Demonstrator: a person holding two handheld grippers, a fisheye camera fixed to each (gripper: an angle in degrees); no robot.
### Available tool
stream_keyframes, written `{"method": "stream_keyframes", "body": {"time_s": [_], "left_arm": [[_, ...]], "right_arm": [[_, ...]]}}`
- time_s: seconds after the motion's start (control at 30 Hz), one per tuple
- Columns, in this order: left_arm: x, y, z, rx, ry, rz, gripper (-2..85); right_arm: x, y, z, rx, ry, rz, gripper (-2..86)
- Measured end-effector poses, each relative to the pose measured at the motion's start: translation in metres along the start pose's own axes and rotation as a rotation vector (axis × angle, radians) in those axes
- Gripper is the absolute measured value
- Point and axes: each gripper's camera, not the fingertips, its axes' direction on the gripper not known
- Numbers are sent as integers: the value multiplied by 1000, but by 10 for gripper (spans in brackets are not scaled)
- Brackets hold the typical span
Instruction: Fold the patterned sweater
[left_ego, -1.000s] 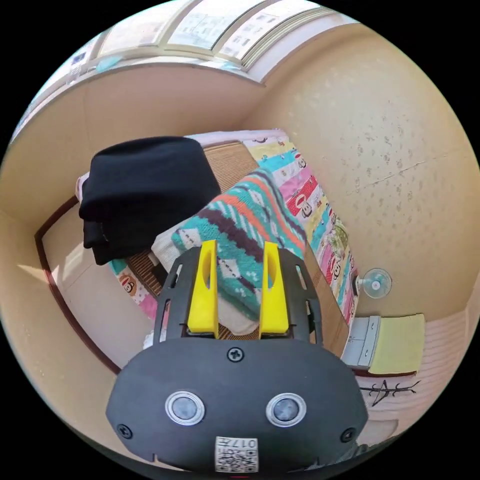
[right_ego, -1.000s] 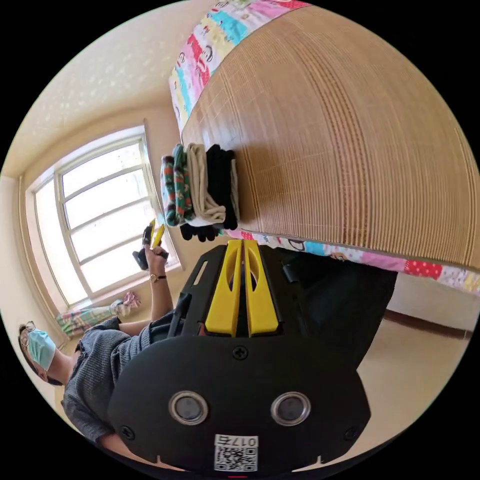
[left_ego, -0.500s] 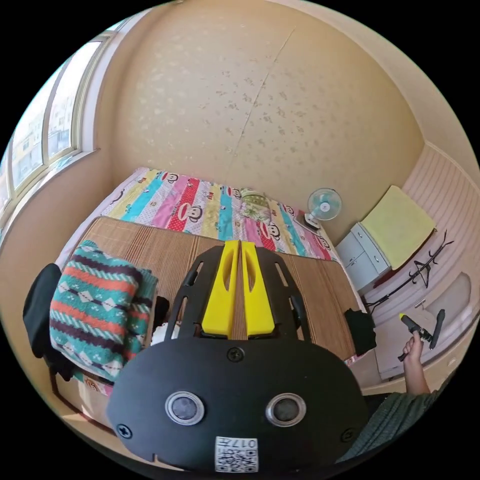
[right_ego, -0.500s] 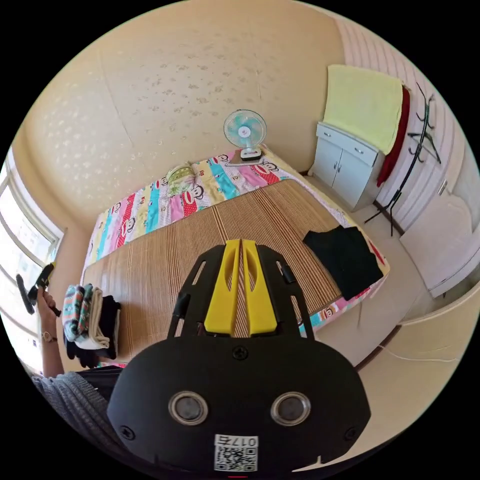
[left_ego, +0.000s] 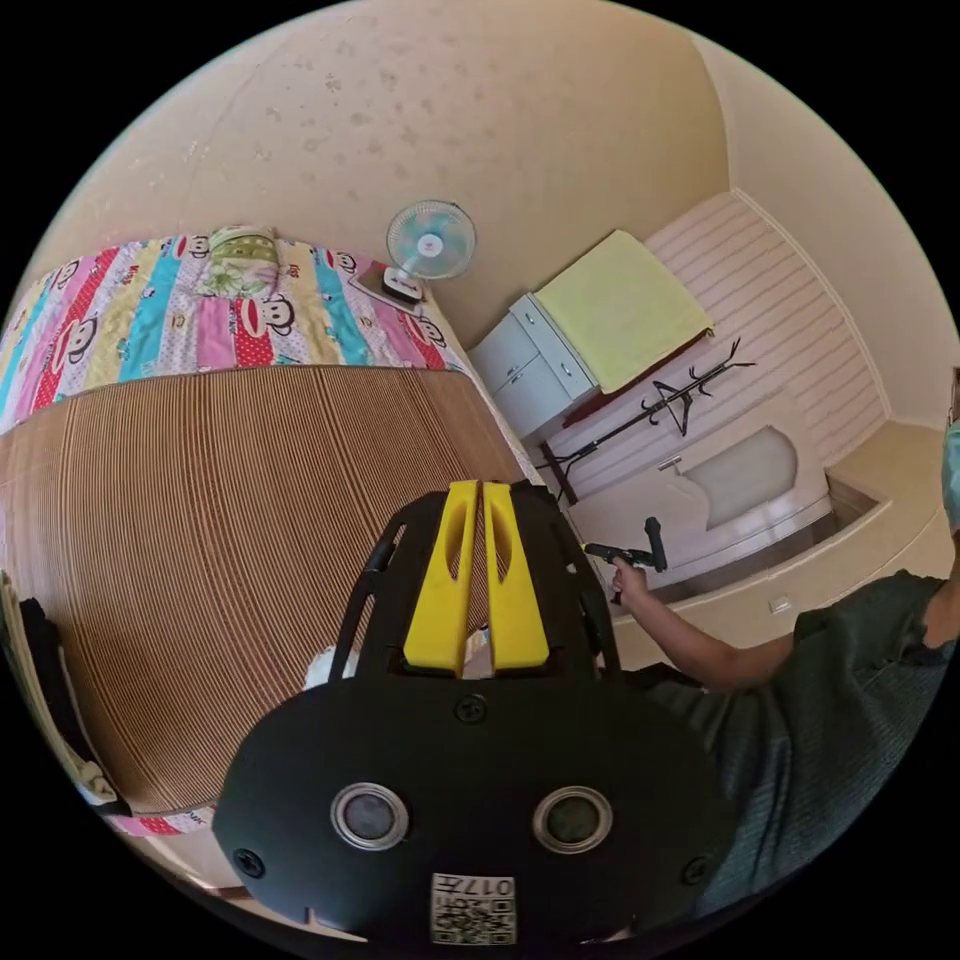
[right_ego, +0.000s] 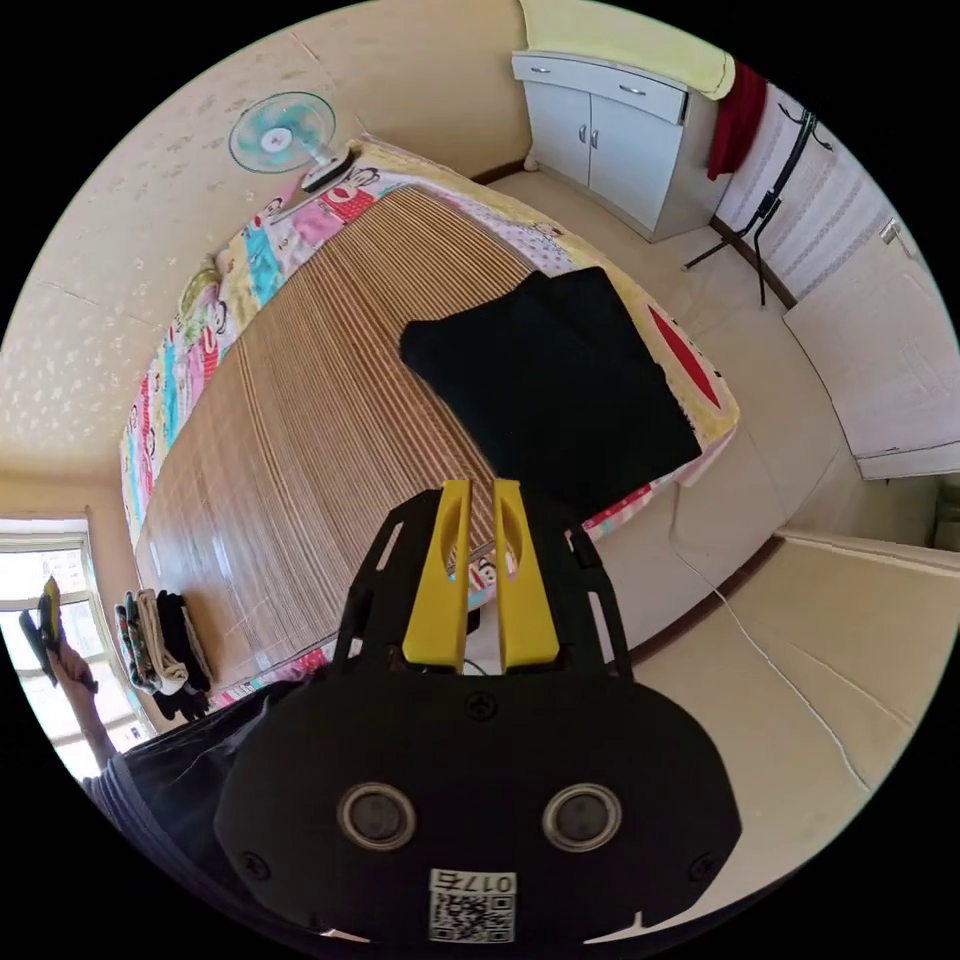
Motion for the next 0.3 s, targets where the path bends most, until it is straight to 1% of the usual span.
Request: {"method": "stream_keyframes", "body": {"time_s": [0.1,0.17,0.27,0.3], "left_arm": [[15,-13,24,-5,-10,2,-10],[5,-21,29,-3,0,-50,-10],[-16,-27,22,5,-44,-144,-10],[-21,-28,20,10,-58,-159,-10]], "right_arm": [[28,-55,5,-11,89,26,72],[45,-86,10,-35,130,58,86],[72,-127,36,-139,144,113,102],[81,-136,56,-218,136,135,92]]}}
